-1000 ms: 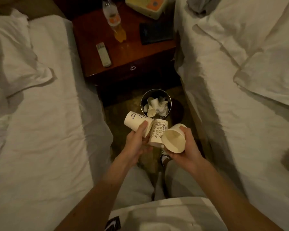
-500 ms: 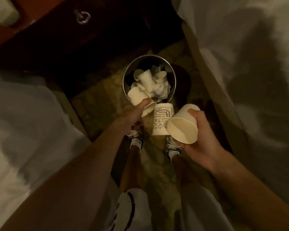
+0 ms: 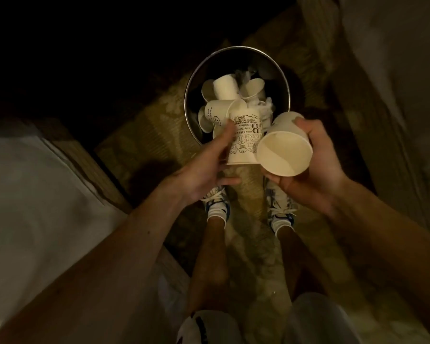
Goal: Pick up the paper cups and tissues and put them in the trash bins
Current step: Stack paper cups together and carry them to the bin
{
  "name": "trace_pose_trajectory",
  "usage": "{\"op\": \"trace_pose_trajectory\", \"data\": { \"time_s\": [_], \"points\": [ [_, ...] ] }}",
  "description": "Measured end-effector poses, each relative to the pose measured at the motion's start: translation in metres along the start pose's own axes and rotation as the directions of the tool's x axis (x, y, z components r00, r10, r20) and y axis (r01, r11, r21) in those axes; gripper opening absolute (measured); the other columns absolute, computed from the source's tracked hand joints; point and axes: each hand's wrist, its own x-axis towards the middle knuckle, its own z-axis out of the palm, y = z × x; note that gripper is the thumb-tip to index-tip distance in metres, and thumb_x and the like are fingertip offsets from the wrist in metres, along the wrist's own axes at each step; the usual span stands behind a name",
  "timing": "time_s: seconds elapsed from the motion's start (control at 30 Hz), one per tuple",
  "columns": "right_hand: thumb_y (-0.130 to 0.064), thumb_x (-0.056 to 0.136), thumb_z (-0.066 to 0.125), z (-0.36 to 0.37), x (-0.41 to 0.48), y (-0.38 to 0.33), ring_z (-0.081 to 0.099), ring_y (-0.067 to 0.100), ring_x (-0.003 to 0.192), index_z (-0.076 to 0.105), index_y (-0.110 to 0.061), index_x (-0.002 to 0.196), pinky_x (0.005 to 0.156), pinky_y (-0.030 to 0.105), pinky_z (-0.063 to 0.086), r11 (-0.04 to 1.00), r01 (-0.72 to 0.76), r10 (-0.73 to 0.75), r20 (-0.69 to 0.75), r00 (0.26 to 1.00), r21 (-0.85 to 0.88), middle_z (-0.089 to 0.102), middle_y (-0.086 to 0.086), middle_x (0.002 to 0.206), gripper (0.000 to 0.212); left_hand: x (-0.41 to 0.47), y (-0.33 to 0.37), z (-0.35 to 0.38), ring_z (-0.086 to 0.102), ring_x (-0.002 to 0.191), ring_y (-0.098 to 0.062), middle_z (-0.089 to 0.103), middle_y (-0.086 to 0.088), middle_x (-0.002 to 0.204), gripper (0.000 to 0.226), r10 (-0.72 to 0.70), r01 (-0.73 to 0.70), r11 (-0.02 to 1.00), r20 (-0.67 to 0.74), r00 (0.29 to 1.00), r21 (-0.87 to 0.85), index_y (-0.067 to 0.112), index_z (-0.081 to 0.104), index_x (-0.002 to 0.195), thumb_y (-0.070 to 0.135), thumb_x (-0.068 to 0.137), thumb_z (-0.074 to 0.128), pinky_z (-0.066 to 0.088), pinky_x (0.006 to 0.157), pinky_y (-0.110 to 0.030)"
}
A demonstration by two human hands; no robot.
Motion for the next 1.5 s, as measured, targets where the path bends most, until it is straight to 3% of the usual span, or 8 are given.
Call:
{"op": "trace_pose_trajectory", "data": {
  "time_s": [0.2, 0.33, 0.43, 0.57, 0.8, 0.97, 1.4, 1.5],
  "points": [
    [-0.052, 0.092, 0.048, 0.011, 0.007, 0.002, 0.068, 0.015, 0.072, 0.058, -0.024, 0.114, 0.056, 0.026, 0.049, 0.984, -0.016, 0.005, -0.064, 0.998, -0.177, 0.073, 0.001, 0.082, 0.037, 0.015, 0.017, -0.003, 0.071, 0.083, -0.004, 0.073, 0.006, 0.099, 0.044, 0.195, -0.164, 0.979, -0.304, 0.933, 0.124, 0.019, 0.058, 0.125, 0.042, 0.088, 0.067, 0.058, 0.065, -0.024],
    [-0.056, 0.093, 0.044, 0.004, 0.009, -0.001, 0.060, 0.014, 0.071, 0.057, -0.035, 0.103, 0.056, 0.028, 0.036, 0.925, 0.006, -0.039, -0.080, 0.996, -0.379, 0.071, -0.004, 0.078, 0.027, 0.027, 0.027, -0.019, 0.061, 0.113, -0.019, 0.064, -0.004, 0.124, 0.068, 0.359, -0.050, 0.824, -0.453, 0.816, 0.564, 0.015, 0.052, 0.135, 0.060, 0.085, 0.061, 0.052, 0.096, -0.040],
    [-0.065, 0.091, 0.043, 0.011, 0.013, 0.004, 0.059, 0.024, 0.089, 0.061, -0.037, 0.105, 0.072, 0.035, 0.039, 0.863, -0.009, -0.025, -0.060, 0.998, -0.505, 0.069, 0.004, 0.101, 0.036, 0.015, 0.023, -0.007, 0.057, 0.119, -0.013, 0.059, -0.002, 0.130, 0.074, 0.531, -0.183, 0.707, -0.343, 0.775, 0.683, 0.020, 0.048, 0.140, 0.068, 0.084, 0.057, 0.052, 0.091, -0.027],
    [-0.078, 0.084, 0.039, 0.025, 0.014, 0.012, 0.061, 0.027, 0.116, 0.062, -0.031, 0.124, 0.106, 0.047, 0.041, 0.808, -0.069, 0.060, -0.034, 0.998, -0.585, 0.069, 0.002, 0.120, 0.066, -0.001, 0.005, 0.018, 0.068, 0.094, -0.004, 0.064, 0.011, 0.114, 0.070, 0.218, -0.171, 0.926, -0.106, 0.970, 0.337, 0.034, 0.044, 0.140, 0.064, 0.079, 0.065, 0.060, 0.069, -0.025],
    [-0.015, 0.103, 0.037, 0.032, 0.020, 0.004, 0.051, 0.014, 0.074, 0.055, -0.012, 0.102, 0.064, 0.026, 0.046, 0.886, -0.075, -0.043, -0.242, 0.969, -0.458, 0.056, 0.007, 0.091, 0.019, 0.000, -0.001, 0.008, 0.062, 0.086, -0.005, 0.051, 0.016, 0.109, 0.066, 0.351, -0.279, 0.918, -0.244, 0.904, 0.283, 0.030, 0.036, 0.137, 0.028, 0.084, 0.075, 0.048, 0.051, -0.012],
    [0.011, 0.094, 0.048, 0.040, 0.049, 0.000, 0.057, 0.012, 0.080, 0.046, -0.006, 0.136, 0.065, 0.021, 0.054, 0.840, -0.001, -0.194, -0.303, 0.933, -0.542, 0.056, 0.006, 0.105, 0.045, 0.020, 0.025, -0.009, 0.057, 0.090, 0.007, 0.045, 0.012, 0.112, 0.069, 0.498, -0.343, 0.820, -0.276, 0.822, 0.458, 0.018, 0.033, 0.127, 0.018, 0.078, 0.082, 0.052, 0.065, -0.011],
    [-0.009, 0.094, 0.058, 0.039, 0.096, 0.008, 0.067, 0.029, 0.097, 0.061, 0.002, 0.112, 0.090, 0.047, 0.055, 0.879, -0.028, -0.147, -0.326, 0.934, -0.476, 0.067, 0.021, 0.110, 0.021, 0.099, 0.063, -0.028, 0.049, 0.126, -0.026, 0.049, -0.009, 0.138, 0.079, 0.461, -0.191, 0.444, -0.040, 0.887, 0.875, 0.020, 0.039, 0.143, 0.043, 0.078, 0.079, 0.047, 0.096, -0.040],
    [-0.011, 0.098, 0.051, 0.032, 0.072, 0.009, 0.066, 0.027, 0.083, 0.059, 0.001, 0.101, 0.069, 0.030, 0.060, 0.820, 0.016, -0.200, -0.260, 0.945, -0.572, 0.067, 0.018, 0.095, 0.015, 0.082, 0.063, -0.031, 0.055, 0.116, -0.026, 0.056, -0.008, 0.129, 0.064, 0.446, -0.148, 0.394, -0.048, 0.894, 0.907, 0.022, 0.046, 0.136, 0.036, 0.082, 0.077, 0.052, 0.088, -0.038]
  ]
}}
